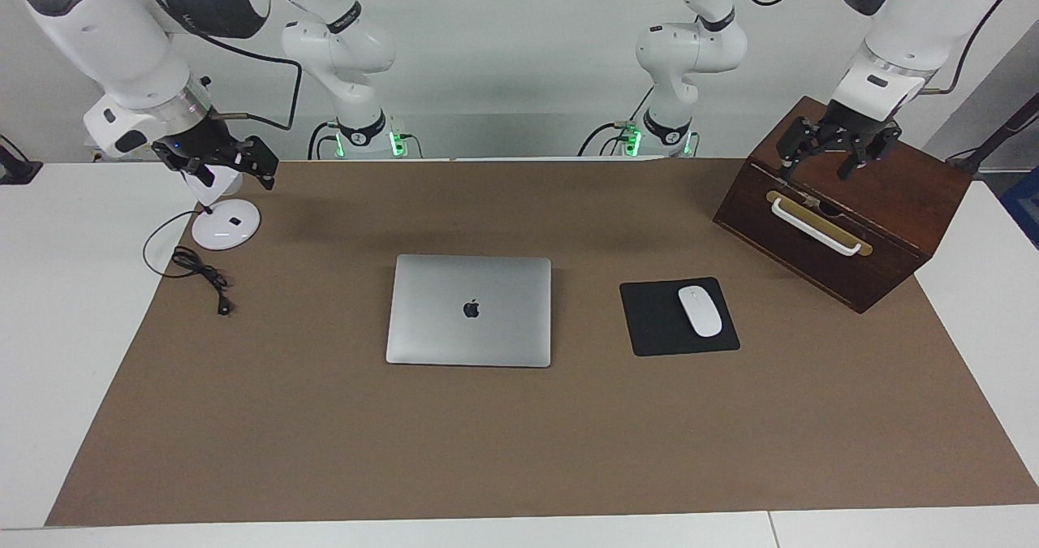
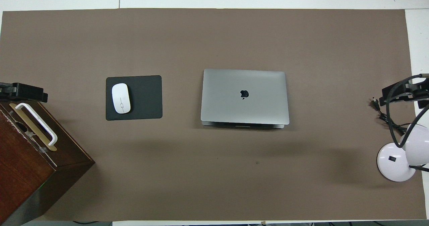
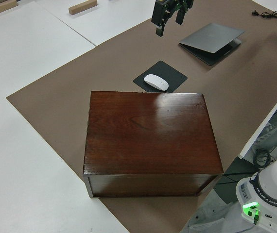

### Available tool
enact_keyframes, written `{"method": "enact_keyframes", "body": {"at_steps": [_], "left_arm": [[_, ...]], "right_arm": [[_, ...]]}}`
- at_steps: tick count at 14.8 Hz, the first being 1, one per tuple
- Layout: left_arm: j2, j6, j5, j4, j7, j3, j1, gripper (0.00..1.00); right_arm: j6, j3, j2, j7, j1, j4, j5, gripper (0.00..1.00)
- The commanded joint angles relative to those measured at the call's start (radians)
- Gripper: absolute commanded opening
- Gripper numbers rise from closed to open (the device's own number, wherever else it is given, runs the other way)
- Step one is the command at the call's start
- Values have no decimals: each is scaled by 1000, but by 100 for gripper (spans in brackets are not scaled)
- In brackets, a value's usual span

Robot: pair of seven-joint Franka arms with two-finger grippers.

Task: Close laptop with both arms

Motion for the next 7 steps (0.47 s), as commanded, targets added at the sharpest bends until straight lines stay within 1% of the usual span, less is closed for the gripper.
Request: {"method": "enact_keyframes", "body": {"at_steps": [1, 7], "left_arm": [[-15, 18, 20, -15, -11, -7, 8, 100], [-14, 18, 20, -15, -11, -8, 9, 100]], "right_arm": [[8, 2, -24, 21, -1, -25, 19, 100], [6, 2, -24, 22, 0, -25, 2, 100]]}}
